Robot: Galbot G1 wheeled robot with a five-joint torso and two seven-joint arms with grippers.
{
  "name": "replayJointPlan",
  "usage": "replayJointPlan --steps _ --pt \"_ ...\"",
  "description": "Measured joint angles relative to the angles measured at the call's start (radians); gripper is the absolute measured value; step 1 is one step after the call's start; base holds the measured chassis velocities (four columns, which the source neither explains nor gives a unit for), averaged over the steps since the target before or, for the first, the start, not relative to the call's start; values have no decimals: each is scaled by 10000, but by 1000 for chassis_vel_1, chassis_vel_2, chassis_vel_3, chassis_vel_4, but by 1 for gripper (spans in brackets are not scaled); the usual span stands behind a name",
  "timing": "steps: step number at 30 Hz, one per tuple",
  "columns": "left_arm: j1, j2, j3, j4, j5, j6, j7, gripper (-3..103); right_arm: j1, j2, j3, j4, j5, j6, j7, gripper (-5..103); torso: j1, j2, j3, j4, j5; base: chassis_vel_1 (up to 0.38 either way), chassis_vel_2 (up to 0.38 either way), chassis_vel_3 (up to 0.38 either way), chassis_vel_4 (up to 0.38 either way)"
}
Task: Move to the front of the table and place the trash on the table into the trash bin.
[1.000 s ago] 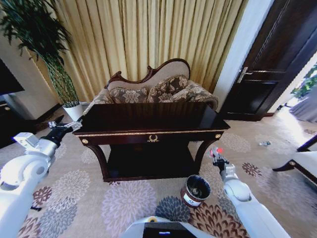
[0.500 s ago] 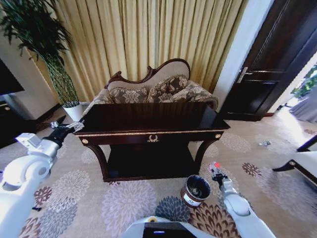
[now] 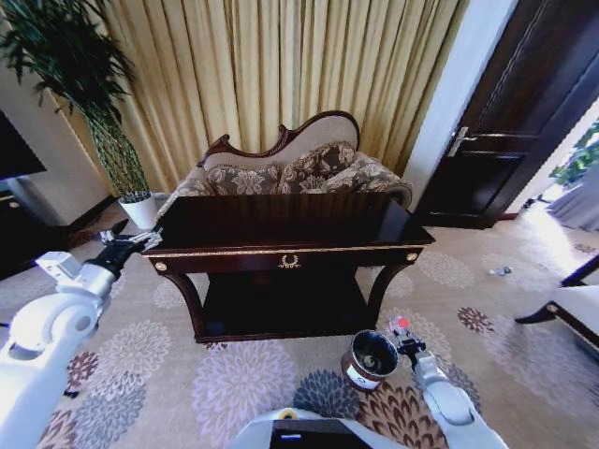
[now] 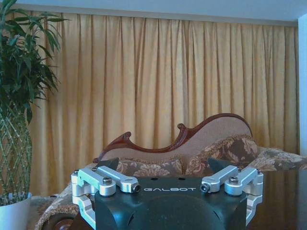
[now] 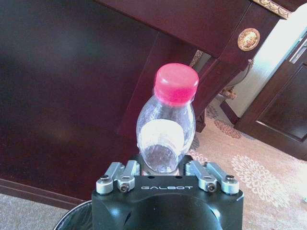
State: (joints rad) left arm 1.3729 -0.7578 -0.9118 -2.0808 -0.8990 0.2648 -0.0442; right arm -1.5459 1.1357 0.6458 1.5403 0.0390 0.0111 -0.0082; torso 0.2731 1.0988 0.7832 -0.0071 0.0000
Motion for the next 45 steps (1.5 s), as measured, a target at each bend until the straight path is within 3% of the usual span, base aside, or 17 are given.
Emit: replayJointPlan --steps 1,8,9,11,17,19,22,23,25,26,29,32,39,45 --pt "0 0 0 0 0 0 0 100 0 0 0 0 0 0 0 36 0 0 0 0 0 0 0 0 0" --pt "-80 -42 162 96 72 -71 1 100 92 61 -100 120 5 -1 118 68 0 0 0 1 0 0 0 0 0" --pt "-80 -42 162 96 72 -71 1 100 92 61 -100 120 5 -1 118 68 0 0 0 1 0 0 0 0 0" --pt "-82 -35 152 141 68 -89 8 100 143 61 -138 209 61 -86 143 79 0 0 0 1 0 0 0 0 0" --pt "-99 95 -13 256 -73 -134 21 100 333 106 -186 629 511 -435 433 98 0 0 0 1 0 0 0 0 0" --pt "-100 110 -42 258 -109 -134 22 100 345 107 -197 736 608 -462 476 98 0 0 0 1 -1 0 0 0 0" --pt "-100 163 -186 248 -246 -134 29 100 330 83 -351 1885 1851 -751 620 100 0 0 1 0 1 0 0 0 0" --pt "-100 163 -186 248 -246 -134 29 100 330 83 -351 1885 1851 -751 620 100 0 0 1 0 1 0 0 0 0" --pt "-99 147 -234 97 -344 -134 22 100 354 51 -618 3143 2812 -1233 956 100 0 0 0 2 -1 0 0 0 0" --pt "-99 147 -234 97 -344 -134 22 100 354 51 -618 3143 2812 -1233 956 100 0 0 0 2 -1 0 0 0 0" --pt "-76 94 -258 -90 -477 -118 1 100 535 -5 -1052 4168 3459 -1549 1605 100 0 0 0 1 -5 0 0 0 0" --pt "-1 21 -378 -233 -579 -105 -14 100 1055 -99 -1865 5309 4178 -1979 2743 100 0 -1 1 1 0 0 0 0 0" --pt "247 -22 -726 -519 -907 -111 62 100 1483 -404 -2282 6233 4535 -2156 2791 100 0 0 0 3 -1 0 0 0 0" --pt "482 -135 -811 -883 -1154 -398 402 100 1562 -768 -2135 7106 3914 -2252 2518 100 0 0 1 1 0 0 0 0 0"
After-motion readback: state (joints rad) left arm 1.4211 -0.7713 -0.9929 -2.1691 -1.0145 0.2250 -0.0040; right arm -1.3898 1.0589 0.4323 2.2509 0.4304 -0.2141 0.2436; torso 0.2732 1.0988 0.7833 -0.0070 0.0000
